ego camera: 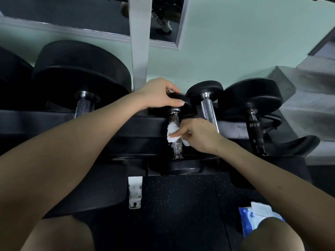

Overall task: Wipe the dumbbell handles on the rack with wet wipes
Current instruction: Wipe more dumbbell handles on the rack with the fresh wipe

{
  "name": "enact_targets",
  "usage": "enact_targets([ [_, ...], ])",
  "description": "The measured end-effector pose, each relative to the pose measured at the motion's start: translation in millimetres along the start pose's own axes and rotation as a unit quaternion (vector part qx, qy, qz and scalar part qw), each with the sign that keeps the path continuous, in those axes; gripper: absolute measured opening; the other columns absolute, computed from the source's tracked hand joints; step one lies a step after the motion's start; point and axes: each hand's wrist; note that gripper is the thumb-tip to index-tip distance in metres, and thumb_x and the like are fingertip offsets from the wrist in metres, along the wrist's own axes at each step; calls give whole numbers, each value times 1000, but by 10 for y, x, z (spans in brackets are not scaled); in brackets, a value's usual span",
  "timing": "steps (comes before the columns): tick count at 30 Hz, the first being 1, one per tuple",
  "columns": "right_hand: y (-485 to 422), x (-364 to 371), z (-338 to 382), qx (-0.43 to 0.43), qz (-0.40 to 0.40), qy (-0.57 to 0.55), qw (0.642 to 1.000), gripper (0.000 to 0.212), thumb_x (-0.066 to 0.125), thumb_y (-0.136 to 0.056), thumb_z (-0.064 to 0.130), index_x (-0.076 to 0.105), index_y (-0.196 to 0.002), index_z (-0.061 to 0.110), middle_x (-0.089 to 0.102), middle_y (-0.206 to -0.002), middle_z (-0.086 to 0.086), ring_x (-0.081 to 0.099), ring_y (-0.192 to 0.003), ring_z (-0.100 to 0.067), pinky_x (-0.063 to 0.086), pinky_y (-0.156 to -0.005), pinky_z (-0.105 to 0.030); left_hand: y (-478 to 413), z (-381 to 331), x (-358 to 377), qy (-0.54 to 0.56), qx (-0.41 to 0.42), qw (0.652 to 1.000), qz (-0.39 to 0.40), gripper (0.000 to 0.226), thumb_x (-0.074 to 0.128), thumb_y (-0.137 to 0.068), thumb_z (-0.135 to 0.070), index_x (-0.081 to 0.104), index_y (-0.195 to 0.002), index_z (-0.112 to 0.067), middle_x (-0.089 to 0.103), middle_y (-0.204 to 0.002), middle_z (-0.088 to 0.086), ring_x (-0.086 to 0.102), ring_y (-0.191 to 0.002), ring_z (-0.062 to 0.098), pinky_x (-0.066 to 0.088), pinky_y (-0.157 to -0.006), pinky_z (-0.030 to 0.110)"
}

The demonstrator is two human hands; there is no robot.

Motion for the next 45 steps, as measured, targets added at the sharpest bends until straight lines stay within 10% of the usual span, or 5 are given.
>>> enact_targets([
  [11, 307, -346, -179, 94, -153, -160, 971, 31, 60, -85, 6, 75, -92, 33, 72, -92, 9, 64, -85, -10, 46, -72, -15, -176, -177, 165, -320, 84, 944, -1, 45, 63, -82, -47, 56, -118, -23, 63, -111, 5, 57, -103, 29, 34, -68, 29],
  [18, 242, -315, -190, 86, -204, -251, 942, 48, 58, -83, 2, 66, -67, 47, 71, -80, -13, 62, -80, -37, 50, -70, -33, -84, 1, 150, -208, 144, 967, -19, 36, 65, -83, -41, 60, -111, -18, 67, -101, 3, 60, -96, 24, 27, -66, 23],
  [28, 68, -86, 230, 131, -200, -109, 965, 25, 68, -80, 43, 66, -72, 19, 65, -67, 7, 61, -72, -13, 46, -69, -29, -171, 57, 207, -165, 112, 980, -24, 29, 68, -79, -42, 65, -100, -23, 66, -89, -6, 53, -80, 14, 37, -68, 25],
  [34, -175, 197, 342, 201, -244, -148, 937, 43, 76, -75, 35, 51, -99, 10, 65, -90, -6, 62, -87, -24, 45, -71, -31, -244, 99, 155, -127, 101, 987, -4, 27, 74, -71, -42, 68, -92, -27, 65, -82, -10, 60, -82, 16, 48, -72, 33],
  [45, -103, 26, 224, 280, -260, -232, 894, 24, 71, -79, 15, 62, -57, 7, 57, -56, -4, 57, -57, -21, 35, -49, -18, -225, 110, 124, -109, 101, 989, 3, 32, 74, -73, -43, 69, -96, -22, 67, -84, -6, 58, -80, 17, 43, -66, 29],
])
Point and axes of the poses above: each hand's wrist, its own y-axis away from the middle knuckle, its own x-axis out of the palm, z = x × y
